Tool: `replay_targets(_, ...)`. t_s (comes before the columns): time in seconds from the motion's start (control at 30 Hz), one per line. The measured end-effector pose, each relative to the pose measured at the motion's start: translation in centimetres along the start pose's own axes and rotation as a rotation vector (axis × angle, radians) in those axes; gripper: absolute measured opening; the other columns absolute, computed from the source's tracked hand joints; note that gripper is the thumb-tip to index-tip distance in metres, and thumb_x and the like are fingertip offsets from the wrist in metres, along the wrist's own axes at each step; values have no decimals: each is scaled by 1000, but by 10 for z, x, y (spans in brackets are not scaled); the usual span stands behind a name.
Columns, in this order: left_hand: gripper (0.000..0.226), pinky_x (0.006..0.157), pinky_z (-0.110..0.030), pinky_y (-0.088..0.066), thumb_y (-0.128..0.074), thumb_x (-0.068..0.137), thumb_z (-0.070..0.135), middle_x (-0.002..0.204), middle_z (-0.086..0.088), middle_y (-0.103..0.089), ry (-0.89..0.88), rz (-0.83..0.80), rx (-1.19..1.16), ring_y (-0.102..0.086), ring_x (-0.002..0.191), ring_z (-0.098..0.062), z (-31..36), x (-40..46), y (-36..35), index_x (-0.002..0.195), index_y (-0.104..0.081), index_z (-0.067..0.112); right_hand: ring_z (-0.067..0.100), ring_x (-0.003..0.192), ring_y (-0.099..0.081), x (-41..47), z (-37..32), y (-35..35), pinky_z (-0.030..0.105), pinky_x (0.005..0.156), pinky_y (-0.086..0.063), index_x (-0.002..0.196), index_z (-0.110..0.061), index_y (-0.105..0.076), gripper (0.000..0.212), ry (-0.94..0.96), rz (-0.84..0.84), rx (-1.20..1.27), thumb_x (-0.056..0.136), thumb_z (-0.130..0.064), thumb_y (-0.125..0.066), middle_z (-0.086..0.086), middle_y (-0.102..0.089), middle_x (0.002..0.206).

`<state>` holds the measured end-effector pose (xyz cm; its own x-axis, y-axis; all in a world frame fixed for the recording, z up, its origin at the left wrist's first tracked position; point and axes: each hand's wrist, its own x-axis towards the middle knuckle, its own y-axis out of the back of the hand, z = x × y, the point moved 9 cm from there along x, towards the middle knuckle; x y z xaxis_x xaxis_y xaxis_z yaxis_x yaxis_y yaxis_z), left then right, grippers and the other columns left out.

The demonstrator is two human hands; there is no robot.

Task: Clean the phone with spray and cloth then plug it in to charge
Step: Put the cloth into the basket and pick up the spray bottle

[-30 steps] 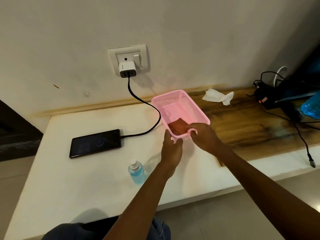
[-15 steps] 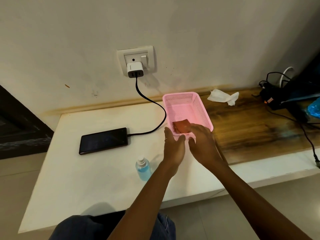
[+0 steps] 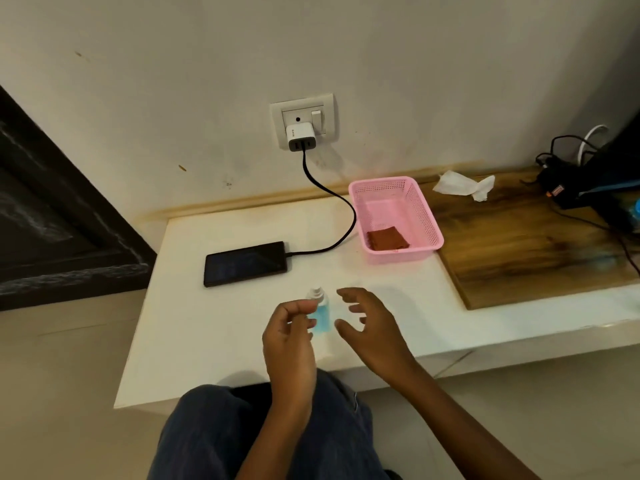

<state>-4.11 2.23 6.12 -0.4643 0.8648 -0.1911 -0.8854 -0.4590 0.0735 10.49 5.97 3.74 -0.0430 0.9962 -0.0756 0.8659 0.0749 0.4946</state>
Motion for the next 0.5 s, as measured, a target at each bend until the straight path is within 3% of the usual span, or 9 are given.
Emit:
replay_targets(0.1, 21, 95, -31, -47, -43, 98, 9, 115, 6, -58, 97, -12, 147, -55, 111, -18, -23, 13, 8, 104, -55, 26, 11, 116, -48, 5, -9, -18, 21, 95, -41, 132, -24, -40, 55, -10, -25, -15, 84, -25, -67, -2, -43, 139)
replay_targets(0.23, 37, 94, -24, -36, -41, 101, 15, 145, 2, -43, 134, -229, 295, -45, 125, -16, -34, 14, -12, 136, -39, 26, 19, 122, -46, 13, -16, -31, 20, 96, -34, 135, -19, -37, 59, -4, -30, -98, 85, -28, -66, 4, -42, 141)
replay_targets(0.5, 45, 103, -30, -36, -38, 102, 16, 151, -1, -35, 122, -341, 321, -41, 132, -22, -30, 11, -27, 146, -28, 22, 24, 113, -57, 15, -12, -25, 34, 96, -47, 129, -15, -41, 49, -41, 27, -100, 87, -25, -63, 8, -54, 131)
